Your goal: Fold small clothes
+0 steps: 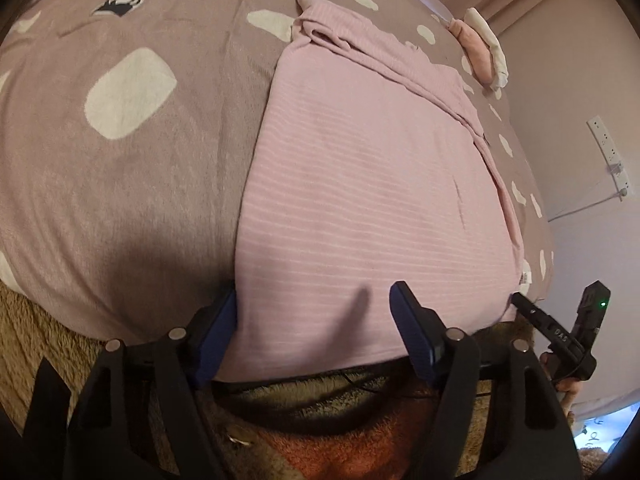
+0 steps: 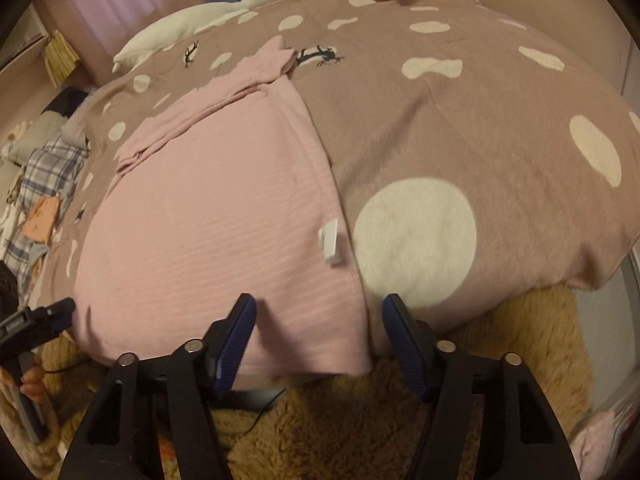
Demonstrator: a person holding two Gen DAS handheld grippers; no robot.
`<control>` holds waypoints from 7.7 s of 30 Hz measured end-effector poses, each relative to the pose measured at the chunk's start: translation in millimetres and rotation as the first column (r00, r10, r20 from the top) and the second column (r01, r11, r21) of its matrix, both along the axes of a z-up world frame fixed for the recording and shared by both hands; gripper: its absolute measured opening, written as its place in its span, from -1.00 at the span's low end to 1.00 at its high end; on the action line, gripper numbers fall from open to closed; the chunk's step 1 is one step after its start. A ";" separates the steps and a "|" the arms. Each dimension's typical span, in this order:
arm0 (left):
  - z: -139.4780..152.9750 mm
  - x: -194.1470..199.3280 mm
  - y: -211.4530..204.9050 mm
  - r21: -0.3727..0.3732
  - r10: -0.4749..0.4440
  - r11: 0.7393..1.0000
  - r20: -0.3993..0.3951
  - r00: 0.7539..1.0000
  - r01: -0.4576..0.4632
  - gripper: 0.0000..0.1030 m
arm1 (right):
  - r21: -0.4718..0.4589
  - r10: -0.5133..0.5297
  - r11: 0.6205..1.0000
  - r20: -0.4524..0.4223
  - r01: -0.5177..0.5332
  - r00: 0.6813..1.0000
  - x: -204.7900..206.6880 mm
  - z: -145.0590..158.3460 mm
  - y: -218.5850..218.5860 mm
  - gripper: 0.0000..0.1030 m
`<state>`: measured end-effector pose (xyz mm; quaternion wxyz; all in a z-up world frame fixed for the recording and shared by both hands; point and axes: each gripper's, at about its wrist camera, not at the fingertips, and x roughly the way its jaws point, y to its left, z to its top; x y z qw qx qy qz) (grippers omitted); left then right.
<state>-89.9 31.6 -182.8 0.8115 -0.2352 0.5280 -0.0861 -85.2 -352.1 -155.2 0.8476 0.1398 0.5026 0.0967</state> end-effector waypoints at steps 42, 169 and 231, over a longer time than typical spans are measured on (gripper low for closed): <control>63.0 36.0 17.9 -0.169 0.033 0.985 0.089 0.996 -0.018 -0.98 | 0.276 0.092 0.950 0.195 -0.144 0.977 60.2 80.2 17.7 -0.81; 134.9 79.1 15.8 0.137 0.125 0.971 0.401 0.908 -0.194 -0.88 | -0.026 -0.011 0.999 0.384 0.023 0.923 107.6 110.8 13.7 -0.93; 92.7 272.6 71.8 0.164 0.269 0.939 0.198 0.942 -0.303 0.33 | -0.147 -0.001 0.988 0.278 0.043 0.961 298.0 101.2 70.9 0.00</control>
